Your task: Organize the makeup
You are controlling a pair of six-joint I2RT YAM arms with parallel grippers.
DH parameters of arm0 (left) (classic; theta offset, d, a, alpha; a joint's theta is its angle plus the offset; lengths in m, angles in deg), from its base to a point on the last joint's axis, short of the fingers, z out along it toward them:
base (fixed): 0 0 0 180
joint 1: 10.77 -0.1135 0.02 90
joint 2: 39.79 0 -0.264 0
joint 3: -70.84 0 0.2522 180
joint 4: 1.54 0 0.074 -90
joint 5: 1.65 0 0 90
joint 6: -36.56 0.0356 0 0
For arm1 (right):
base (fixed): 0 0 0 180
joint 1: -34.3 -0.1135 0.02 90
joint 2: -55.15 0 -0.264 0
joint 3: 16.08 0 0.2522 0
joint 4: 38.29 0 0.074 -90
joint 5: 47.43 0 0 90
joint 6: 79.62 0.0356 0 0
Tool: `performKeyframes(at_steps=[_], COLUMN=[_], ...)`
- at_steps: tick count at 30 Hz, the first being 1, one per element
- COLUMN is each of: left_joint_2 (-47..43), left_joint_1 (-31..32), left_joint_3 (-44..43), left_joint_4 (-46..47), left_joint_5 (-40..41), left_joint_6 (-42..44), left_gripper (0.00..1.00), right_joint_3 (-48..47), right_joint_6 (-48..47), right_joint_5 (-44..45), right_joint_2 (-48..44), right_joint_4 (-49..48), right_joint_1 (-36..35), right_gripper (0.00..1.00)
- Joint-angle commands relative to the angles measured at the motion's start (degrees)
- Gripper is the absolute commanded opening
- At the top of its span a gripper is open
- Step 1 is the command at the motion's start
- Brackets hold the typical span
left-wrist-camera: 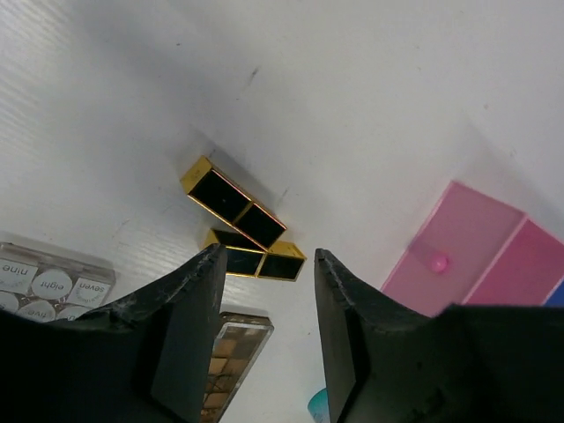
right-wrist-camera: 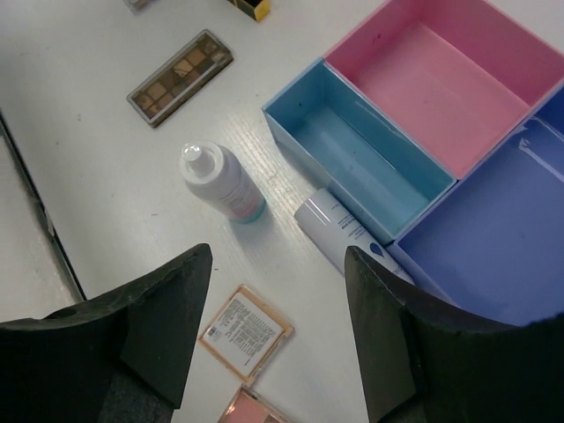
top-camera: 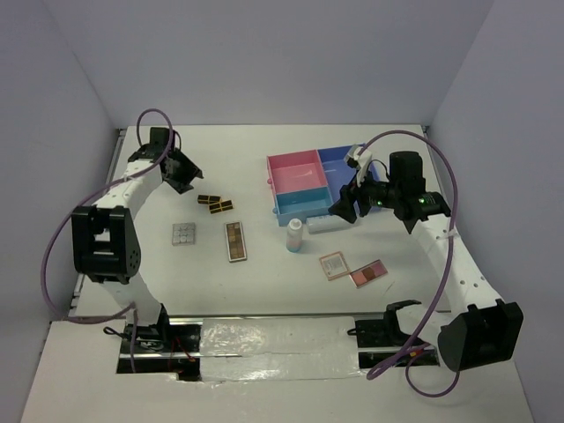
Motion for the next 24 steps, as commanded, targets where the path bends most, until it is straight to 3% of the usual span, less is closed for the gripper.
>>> performKeyframes(at_steps=[1,3,7,24], left_joint_2=[3.58,5.07,8.76,22.13], left_joint_1=[0.26,0.35,0.26,1.22], left_joint_3=[-4.65,-4.13,-5.97,-17.13], left_joint_4=[-11.27,-10.93,-12.32,-14.43], left_joint_5=[4.46,3.85,3.94,0.95], left_joint_6=[-4.86,-7.05,-10.22,-13.3], left_gripper=[0.57,0.67,0.74,0.71], right_joint_3=[-2.59,-2.23,-2.06,-0.74], right_joint_6=[-1.04,-0.34,0.1,0.01], right_joint_5=[-3.4,-2.88,-2.26,-1.99], right_joint_2=[0.94,0.94,1.21,0.59], right_joint_4=[-0.55,-1.69,-2.13,-2.84], right_joint_1=[-0.02,-0.1,0.07,1.83], right_gripper=[0.7,0.72,0.73,0.74])
